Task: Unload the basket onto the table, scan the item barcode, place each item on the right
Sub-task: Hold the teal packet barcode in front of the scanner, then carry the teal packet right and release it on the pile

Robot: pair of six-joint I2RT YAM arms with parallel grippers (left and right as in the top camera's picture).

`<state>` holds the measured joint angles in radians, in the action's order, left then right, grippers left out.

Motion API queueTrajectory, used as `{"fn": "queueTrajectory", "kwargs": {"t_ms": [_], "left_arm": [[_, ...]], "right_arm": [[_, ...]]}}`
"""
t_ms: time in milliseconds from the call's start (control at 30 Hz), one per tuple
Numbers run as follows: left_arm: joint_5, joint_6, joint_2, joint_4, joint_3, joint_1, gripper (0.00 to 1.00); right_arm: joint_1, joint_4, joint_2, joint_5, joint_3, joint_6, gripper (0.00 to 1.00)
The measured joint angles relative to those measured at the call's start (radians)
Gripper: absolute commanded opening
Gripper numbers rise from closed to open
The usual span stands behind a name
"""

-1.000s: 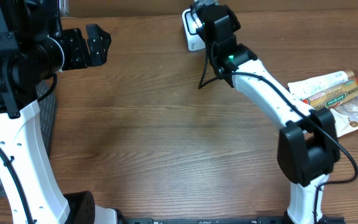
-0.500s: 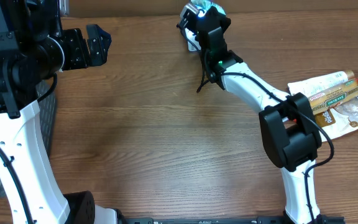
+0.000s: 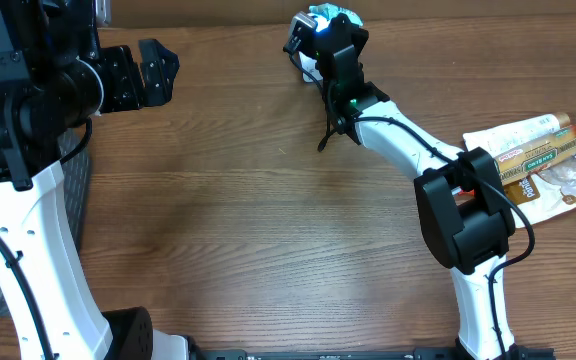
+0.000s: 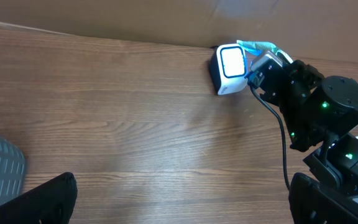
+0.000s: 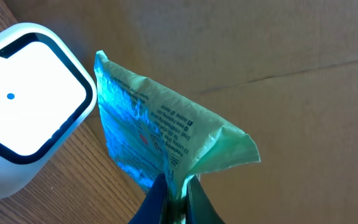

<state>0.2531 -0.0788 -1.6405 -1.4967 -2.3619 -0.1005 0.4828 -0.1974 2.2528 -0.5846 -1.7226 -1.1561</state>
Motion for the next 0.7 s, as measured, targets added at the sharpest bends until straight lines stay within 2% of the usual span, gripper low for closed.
{"fn": "queueTrajectory", "kwargs": {"t_ms": [233, 400, 567, 700], "left_arm": [[0.000, 0.000, 0.000, 0.000, 0.000, 0.000, 0.99], [0.000, 0.000, 0.000, 0.000, 0.000, 0.000, 1.00], [0.000, 0.000, 0.000, 0.000, 0.000, 0.000, 1.00], [0.000, 0.000, 0.000, 0.000, 0.000, 0.000, 0.99]], "right_arm": [[0.011, -0.001, 0.000, 0.001, 0.000, 0.011, 0.04], [0.015, 0.051, -0.003, 0.001, 0.000, 0.103, 0.04], [0.018, 0.248, -0.062, 0.018, 0.000, 0.257, 0.04], [0.017, 0.497, -0.216, 0.126, 0.002, 0.479, 0.04]]}}
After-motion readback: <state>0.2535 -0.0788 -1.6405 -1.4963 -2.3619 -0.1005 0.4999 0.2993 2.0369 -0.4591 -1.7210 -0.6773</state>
